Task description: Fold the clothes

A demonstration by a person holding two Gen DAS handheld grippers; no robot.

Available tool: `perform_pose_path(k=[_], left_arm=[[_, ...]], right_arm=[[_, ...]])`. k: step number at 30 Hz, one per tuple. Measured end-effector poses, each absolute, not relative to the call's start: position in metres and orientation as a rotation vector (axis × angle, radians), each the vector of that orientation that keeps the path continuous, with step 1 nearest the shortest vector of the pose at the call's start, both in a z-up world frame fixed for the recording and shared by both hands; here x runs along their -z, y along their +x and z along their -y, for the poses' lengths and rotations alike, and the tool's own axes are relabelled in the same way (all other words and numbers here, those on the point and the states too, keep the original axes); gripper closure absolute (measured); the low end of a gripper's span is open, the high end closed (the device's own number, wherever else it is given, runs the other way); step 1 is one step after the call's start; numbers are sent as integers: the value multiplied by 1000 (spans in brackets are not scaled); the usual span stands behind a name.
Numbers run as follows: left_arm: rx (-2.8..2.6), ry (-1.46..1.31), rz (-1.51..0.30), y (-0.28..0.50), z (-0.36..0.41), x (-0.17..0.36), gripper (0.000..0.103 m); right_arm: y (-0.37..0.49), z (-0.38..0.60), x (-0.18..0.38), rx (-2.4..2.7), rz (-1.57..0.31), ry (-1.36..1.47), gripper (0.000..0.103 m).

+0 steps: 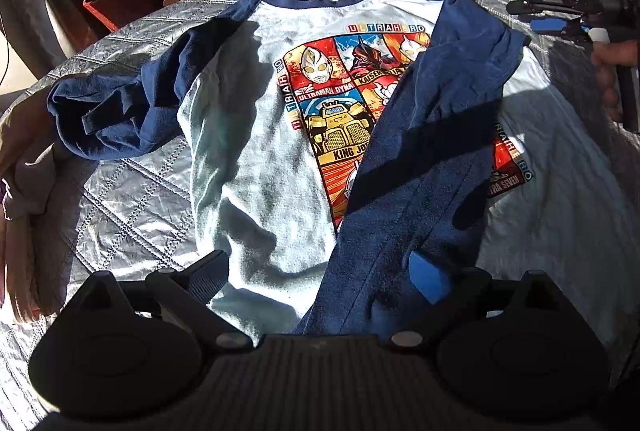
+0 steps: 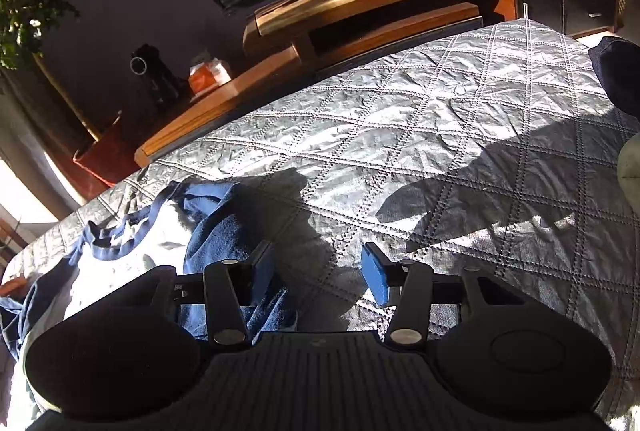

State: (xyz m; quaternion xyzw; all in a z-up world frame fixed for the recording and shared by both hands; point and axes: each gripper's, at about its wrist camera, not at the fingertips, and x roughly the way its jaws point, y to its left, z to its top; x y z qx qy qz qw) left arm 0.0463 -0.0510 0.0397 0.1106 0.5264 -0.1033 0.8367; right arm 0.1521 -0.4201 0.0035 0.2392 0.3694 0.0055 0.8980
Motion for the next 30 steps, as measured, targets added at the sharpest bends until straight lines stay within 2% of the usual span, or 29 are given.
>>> perform_pose_path(k=[2,5,8,10,11,15,20,22,23,24,25,26,28,29,30], left_arm=[[218,241,-1121,47,52,-37,7],[226,248,-1133,48,55,-34,7],[251,278,-1135,44,62,-31,7],[253,323,-1144,42,67,-26,6],[248,349,-1156,41,69,-22,6],[237,379,-1169,41,67,-17,7],[201,371,-1142,45,59,-24,6],[193,366,-1143,46,55,-24,6],[188,366,-1143,47,53,-24,6],[183,363,-1144,48,50,-24,6],[181,355,-1143,50,48,-25,6],[179,347,-1142,51,45,-26,6],[170,329,-1134,54,39,-30,6],[157,318,-1127,57,35,-32,6],[143,308,-1121,59,31,-35,6]], right_arm=[[167,422,2,-58,-808,528,47],[181,400,3,-72,-846,370,49],[186,370,2,-29,-846,78,72],[188,355,4,28,-835,-90,67],[189,355,3,61,-831,-104,62],[168,353,-17,20,-732,1,60],[165,339,-16,-82,-769,-19,60],[173,339,-12,-58,-797,-45,49],[176,338,-10,-46,-811,-58,29],[180,338,-8,-33,-825,-70,16],[184,338,-6,-21,-838,-83,15],[187,337,-4,-9,-852,-96,17],[190,329,-3,5,-851,-162,36],[187,324,-6,20,-828,-182,58],[183,319,-9,37,-804,-191,67]])
